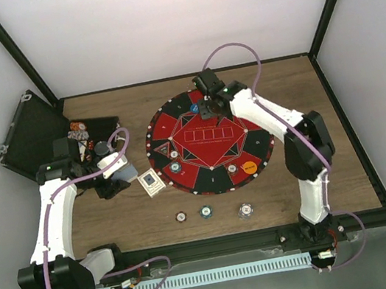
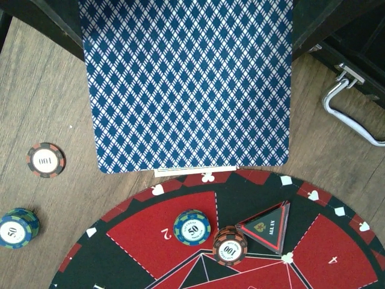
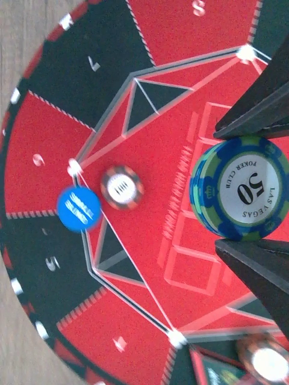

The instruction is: Distribute texas hold em gaming equipment

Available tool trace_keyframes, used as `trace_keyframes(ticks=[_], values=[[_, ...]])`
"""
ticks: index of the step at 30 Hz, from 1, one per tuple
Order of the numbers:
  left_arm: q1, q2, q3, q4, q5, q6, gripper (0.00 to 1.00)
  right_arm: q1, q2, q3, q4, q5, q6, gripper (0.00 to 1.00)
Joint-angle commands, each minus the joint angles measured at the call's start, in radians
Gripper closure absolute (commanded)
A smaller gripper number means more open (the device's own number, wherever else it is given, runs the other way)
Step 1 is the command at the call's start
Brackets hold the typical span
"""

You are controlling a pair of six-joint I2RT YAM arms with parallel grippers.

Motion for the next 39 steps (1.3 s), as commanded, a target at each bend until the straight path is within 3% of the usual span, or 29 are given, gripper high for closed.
trace_keyframes(ticks=[1, 10, 19, 21, 23, 29, 34, 39], values=[[0.005, 0.0, 0.035, -0.016, 0.056, 0.027, 0.89, -0.103, 0.168, 0.158, 0.006, 0.008, -0.09, 0.84], [0.005, 0.008, 0.047, -0.024, 0.044, 0.031, 0.89, -0.201, 0.464, 0.428, -0.025, -0.072, -0.11, 0.84], [0.004, 0.013, 0.055, -0.023, 0.037, 0.034, 0.89, -0.219, 0.591, 0.536, -0.031, -0.112, -0.107, 0.84], [0.005, 0.015, 0.057, -0.023, 0.036, 0.035, 0.89, -0.22, 0.599, 0.552, -0.038, -0.115, -0.107, 0.76], [0.004, 0.019, 0.057, -0.023, 0.036, 0.036, 0.89, -0.221, 0.599, 0.566, -0.05, -0.113, -0.108, 0.57], [0.005, 0.024, 0.058, -0.022, 0.039, 0.035, 0.89, -0.22, 0.552, 0.577, -0.076, -0.078, -0.103, 0.3], [0.005, 0.022, 0.054, -0.021, 0.028, 0.033, 0.89, -0.218, 0.445, 0.53, -0.1, -0.082, -0.085, 0.29], [0.005, 0.018, 0.052, -0.013, 0.025, 0.028, 0.89, -0.144, 0.194, 0.214, 0.013, -0.078, -0.064, 0.29]])
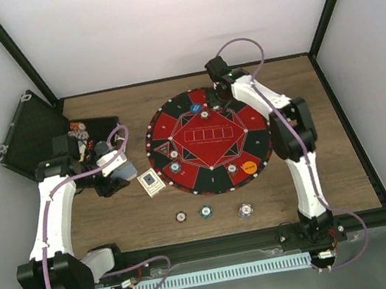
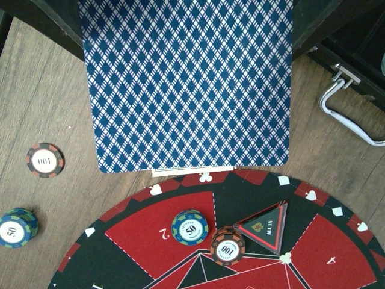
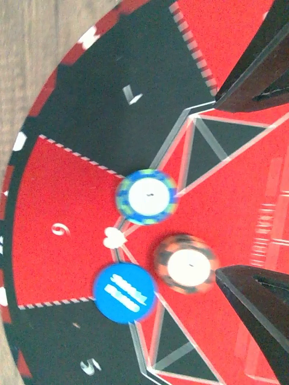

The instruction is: Distribute texas hold em gaming equipment

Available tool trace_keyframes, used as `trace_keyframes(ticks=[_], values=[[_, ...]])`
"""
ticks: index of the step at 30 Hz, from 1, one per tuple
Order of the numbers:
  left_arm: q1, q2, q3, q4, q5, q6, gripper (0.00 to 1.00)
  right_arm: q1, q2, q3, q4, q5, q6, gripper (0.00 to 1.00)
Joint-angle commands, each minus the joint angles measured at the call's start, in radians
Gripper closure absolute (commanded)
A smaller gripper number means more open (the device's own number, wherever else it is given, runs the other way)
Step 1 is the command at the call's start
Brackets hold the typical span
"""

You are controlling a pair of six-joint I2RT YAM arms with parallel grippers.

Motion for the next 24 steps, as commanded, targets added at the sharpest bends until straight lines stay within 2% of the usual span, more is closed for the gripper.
trace_keyframes(ticks=[1, 7, 11, 18, 24], values=[[0.005, -0.006, 0.02, 0.004, 0.03, 0.023, 0.89, 0.096, -0.289, -0.222, 0.074, 0.027, 0.028, 0.29], [0.004, -0.022, 0.005, 0.003, 0.03, 0.026, 0.89, 0.358, -0.553, -0.638, 0.119, 0.076, 0.125, 0.23], [0.005, -0.031, -0.005, 0.002, 0.027, 0.028, 0.89, 0.539, -0.664, -0.83, 0.133, 0.056, 0.231, 0.18], [0.005, -0.032, -0.003, -0.002, 0.031, 0.026, 0.89, 0.76, -0.692, -0.97, 0.148, 0.005, 0.375, 0.11], [0.005, -0.027, 0.01, -0.009, 0.033, 0.023, 0.89, 0.813, -0.634, -1.013, 0.184, -0.024, 0.399, 0.1]])
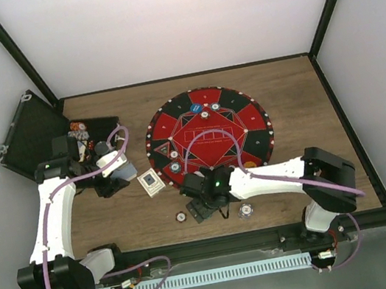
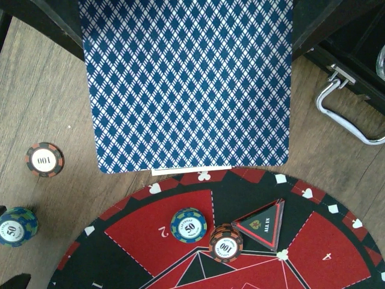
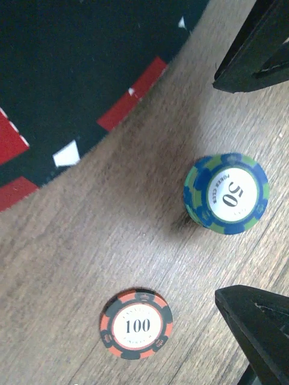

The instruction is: Distribute texas hold em gaming equipment

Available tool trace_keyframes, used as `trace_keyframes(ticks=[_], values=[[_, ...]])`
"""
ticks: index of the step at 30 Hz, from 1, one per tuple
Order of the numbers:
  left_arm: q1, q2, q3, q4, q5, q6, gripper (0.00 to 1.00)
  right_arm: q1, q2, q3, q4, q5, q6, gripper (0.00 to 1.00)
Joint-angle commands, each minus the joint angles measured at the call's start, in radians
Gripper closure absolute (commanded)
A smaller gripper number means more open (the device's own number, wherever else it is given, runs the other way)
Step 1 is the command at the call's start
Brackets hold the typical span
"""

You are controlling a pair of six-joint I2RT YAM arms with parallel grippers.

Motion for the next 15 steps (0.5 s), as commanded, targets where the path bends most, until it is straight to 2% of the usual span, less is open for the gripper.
trace_keyframes(ticks=[1, 5, 15], values=[[0.005, -0.013, 0.011, -0.009, 0.03, 0.023, 0.89, 0.024, 0.034, -0.016, 0.053, -0.022, 0.049, 0.11], [0.005, -0.015, 0.011, -0.01, 0.023, 0.026, 0.89, 0.025, 0.071, -0.019, 0.063, -0.034, 0.037, 0.15], [0.004, -0.008, 0.016, -0.007, 0.042, 0.027, 0.89, 0.027, 0.122, -0.032, 0.059, -0.025, 0.03, 0.35]])
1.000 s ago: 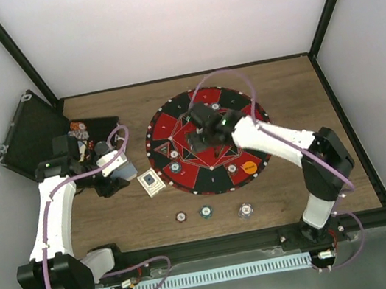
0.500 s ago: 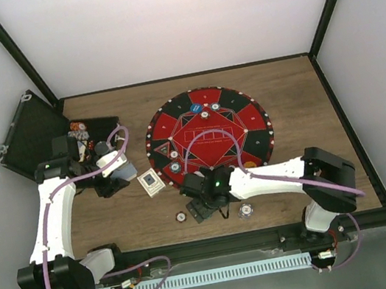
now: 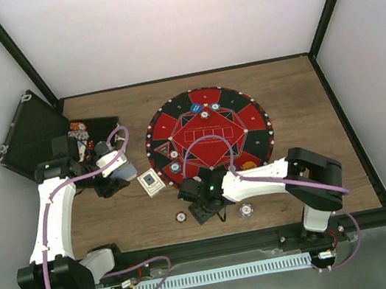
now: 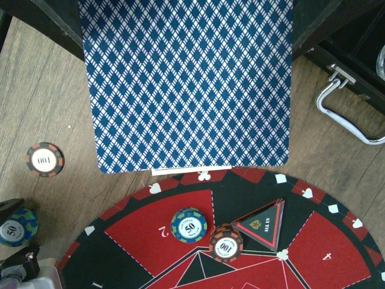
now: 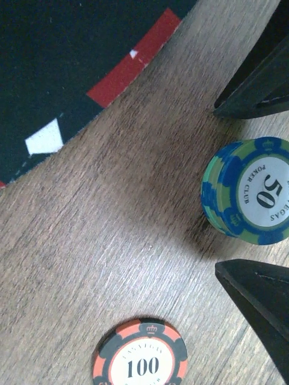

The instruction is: Distribute texas hold em gaming equipment

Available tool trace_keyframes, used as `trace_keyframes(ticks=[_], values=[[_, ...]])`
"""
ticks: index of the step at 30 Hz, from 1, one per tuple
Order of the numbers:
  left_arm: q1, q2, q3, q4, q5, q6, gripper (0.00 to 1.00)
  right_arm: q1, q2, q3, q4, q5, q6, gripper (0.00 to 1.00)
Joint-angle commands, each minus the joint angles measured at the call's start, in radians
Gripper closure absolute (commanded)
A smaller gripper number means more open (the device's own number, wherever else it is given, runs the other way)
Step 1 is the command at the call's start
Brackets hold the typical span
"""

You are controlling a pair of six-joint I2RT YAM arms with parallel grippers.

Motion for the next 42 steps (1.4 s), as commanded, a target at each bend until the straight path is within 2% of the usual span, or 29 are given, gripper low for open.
trace_keyframes(ticks=[1, 16, 24, 42], values=[[0.005, -0.007, 0.015, -0.006, 0.042, 0.028, 0.89, 0.005, 0.028, -0.018, 0.004, 0.009, 0.009, 0.37], [0.004, -0.01, 0.019, -0.019, 0.041, 0.032, 0.89, 0.018, 0.02, 0.014, -0.052, 0.039, 0.011, 0.48], [0.005, 0.003, 0.037, -0.032, 0.054, 0.026, 0.89, 0.034, 0.007, 0.033, -0.073, 0.052, 0.015, 0.61], [0.005, -0.001, 0.034, -0.031, 0.05, 0.034, 0.89, 0.016, -0.078, 0.13, -0.188, 0.117, -0.003, 0.66]])
